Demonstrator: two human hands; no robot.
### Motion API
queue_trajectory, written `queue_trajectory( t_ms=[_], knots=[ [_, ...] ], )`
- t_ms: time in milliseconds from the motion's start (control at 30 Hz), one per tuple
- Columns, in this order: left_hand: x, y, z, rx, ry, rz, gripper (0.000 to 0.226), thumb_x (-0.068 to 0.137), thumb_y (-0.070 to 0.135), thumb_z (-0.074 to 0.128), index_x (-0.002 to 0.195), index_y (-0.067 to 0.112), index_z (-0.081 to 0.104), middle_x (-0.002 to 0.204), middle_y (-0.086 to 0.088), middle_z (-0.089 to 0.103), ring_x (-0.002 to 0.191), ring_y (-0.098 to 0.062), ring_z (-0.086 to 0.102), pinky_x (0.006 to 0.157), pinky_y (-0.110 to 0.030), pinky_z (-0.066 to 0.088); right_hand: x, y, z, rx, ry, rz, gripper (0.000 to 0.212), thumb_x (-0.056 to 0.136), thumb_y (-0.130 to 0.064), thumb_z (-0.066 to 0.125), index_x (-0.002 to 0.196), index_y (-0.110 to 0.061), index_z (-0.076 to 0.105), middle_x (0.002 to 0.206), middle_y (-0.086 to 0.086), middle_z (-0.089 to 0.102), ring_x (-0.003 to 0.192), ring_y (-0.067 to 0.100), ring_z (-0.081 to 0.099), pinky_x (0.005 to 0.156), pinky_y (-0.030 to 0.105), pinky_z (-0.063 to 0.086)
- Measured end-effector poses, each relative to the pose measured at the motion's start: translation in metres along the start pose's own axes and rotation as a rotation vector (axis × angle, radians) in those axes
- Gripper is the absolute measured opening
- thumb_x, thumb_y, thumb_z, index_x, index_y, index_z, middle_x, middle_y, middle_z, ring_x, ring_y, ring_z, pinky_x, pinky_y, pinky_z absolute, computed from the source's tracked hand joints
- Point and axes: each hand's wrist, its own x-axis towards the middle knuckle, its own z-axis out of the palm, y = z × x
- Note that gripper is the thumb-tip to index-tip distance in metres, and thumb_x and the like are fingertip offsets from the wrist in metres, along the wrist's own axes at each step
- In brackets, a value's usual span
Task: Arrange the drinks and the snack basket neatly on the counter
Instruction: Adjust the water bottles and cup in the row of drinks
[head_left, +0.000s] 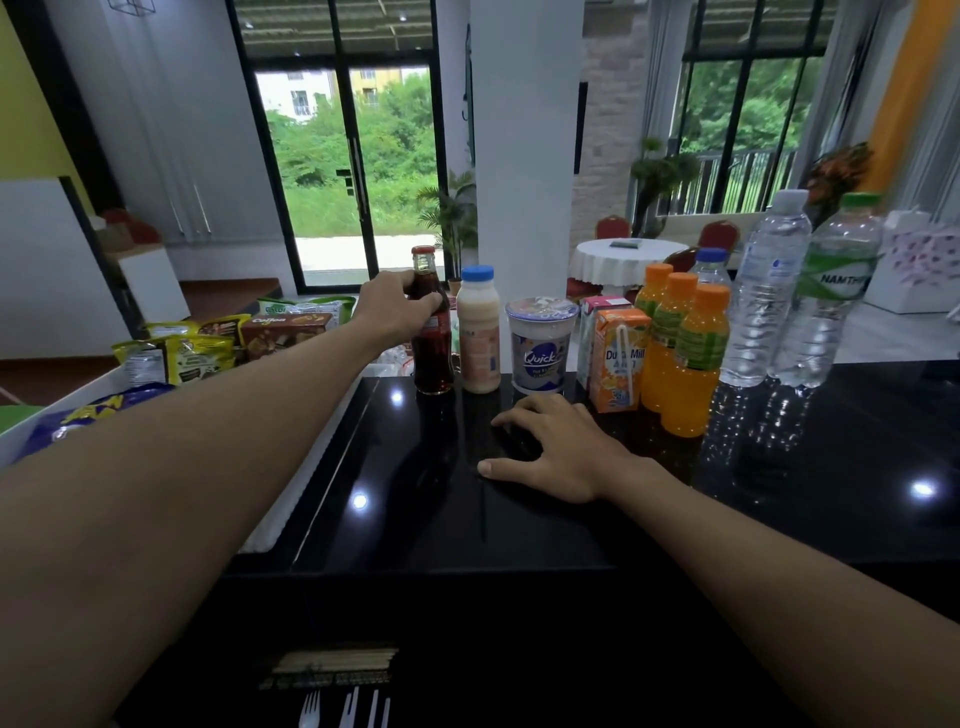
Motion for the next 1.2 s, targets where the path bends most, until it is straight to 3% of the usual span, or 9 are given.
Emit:
queue_trajectory(
  t_ms=[233,433,700,1200],
  knots=[
    [-0.004,-0.004,-0.002,0.012,0.014,0.017,0.033,0.093,0.032,0.065,0.120,0.013,0.070,0.114,-0.006,0.070,0.098,-0.016,0.056,0.081,-0.027,0.040,-0.001,-0.004,-0.003,0.003,-0.032,-0.005,0.092,0.073,-0.096,0.038,0.145,-0.039,0.046,0.153,-0.006,0.039,0.142,0.018,0.033,0.117,0.049,0.028],
    [-0.010,-0.010,0.001,-0.004,0.029,0.028,0.035,0.094,0.037,0.063,0.125,0.020,0.066,0.120,0.000,0.068,0.099,-0.012,0.051,0.083,-0.026,0.036,-0.002,-0.005,-0.004,-0.015,-0.093,-0.018,0.105,0.076,-0.094,0.036,0.158,-0.029,0.029,0.165,-0.008,0.027,0.153,0.014,0.020,0.123,0.045,0.019],
    [-0.005,-0.012,0.001,-0.029,0.020,0.018,0.034,0.095,0.034,0.064,0.125,0.020,0.066,0.120,-0.002,0.068,0.102,-0.014,0.053,0.086,-0.028,0.039,0.000,-0.005,-0.003,-0.033,-0.095,-0.028,0.103,0.079,-0.092,0.037,0.159,-0.028,0.029,0.166,-0.011,0.023,0.153,0.012,0.017,0.124,0.043,0.017],
    [-0.004,-0.019,0.006,0.118,0.031,0.054,0.036,0.097,0.043,0.056,0.125,0.022,0.061,0.111,0.002,0.065,0.092,-0.014,0.051,0.076,-0.027,0.034,0.000,-0.003,-0.002,-0.018,-0.091,-0.022,0.102,0.078,-0.092,0.038,0.158,-0.029,0.030,0.165,-0.011,0.025,0.153,0.014,0.018,0.124,0.044,0.016]
  ],
)
